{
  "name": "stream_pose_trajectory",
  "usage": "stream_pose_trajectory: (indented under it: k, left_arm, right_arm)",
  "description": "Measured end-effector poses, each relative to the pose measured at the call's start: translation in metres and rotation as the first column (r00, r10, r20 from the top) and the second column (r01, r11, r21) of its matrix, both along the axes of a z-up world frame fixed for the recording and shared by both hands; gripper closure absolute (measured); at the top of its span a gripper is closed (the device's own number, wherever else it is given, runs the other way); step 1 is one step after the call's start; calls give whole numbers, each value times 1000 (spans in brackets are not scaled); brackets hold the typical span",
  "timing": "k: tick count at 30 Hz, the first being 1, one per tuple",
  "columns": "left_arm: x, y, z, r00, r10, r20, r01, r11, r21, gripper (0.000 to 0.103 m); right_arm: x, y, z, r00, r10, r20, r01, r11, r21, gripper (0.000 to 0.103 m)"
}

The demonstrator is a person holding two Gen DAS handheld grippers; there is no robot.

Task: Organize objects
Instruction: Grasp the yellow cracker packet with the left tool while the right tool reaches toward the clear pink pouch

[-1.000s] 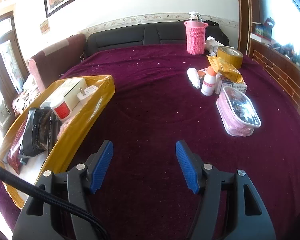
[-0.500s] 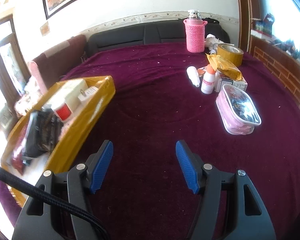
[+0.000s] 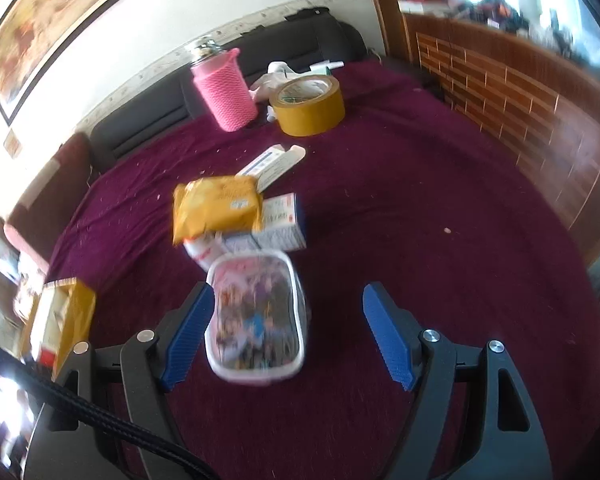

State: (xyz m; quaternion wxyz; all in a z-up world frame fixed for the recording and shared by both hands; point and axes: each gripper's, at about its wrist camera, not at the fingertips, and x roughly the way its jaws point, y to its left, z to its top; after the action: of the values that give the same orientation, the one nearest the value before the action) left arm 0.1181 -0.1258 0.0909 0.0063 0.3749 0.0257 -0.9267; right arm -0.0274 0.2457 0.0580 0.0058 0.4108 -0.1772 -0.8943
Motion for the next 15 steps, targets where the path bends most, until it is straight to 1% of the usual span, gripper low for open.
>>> stream_pose_trajectory:
  k: [5, 7, 8, 9, 10, 11, 12, 14, 15]
  left_arm:
    - [-8, -6, 1, 998, -57, 17, 55, 991, 120, 1]
    - [-13, -8, -1, 998, -61, 31, 56, 987, 148, 1]
    - [-15, -9, -3, 997, -61, 38, 54, 986, 157, 1]
    - [-17, -11, -4, 997, -59, 44, 51, 986, 162, 1]
    - [-18, -12, -5, 997, -54, 49, 46, 986, 161, 1]
    - [-19, -15, -6, 997, -50, 51, 41, 986, 161, 1]
    - [-20, -17, -8, 998, -45, 50, 36, 986, 165, 1]
    - [-22, -22, -9, 998, -39, 47, 30, 984, 178, 1]
    - [-24, -23, -10, 998, -39, 49, 29, 981, 191, 1]
  right_arm:
    - [-55, -6, 15, 998, 57, -4, -57, 998, -22, 27]
    - [-86, -11, 14, 997, 79, 26, -79, 997, -25, 27]
    - [-101, -13, 10, 994, 89, 57, -87, 995, -44, 27]
    - [-108, -14, 6, 992, 104, 76, -99, 993, -67, 27]
    - [-116, -20, 0, 984, 149, 97, -138, 984, -113, 27]
    - [-117, -29, -5, 971, 210, 114, -192, 970, -151, 25]
    - [-114, -40, -7, 954, 274, 120, -252, 953, -169, 24]
    - [-94, -64, -7, 892, 442, 98, -409, 879, -245, 25]
    - [-82, -74, -8, 847, 524, 89, -479, 825, -299, 25]
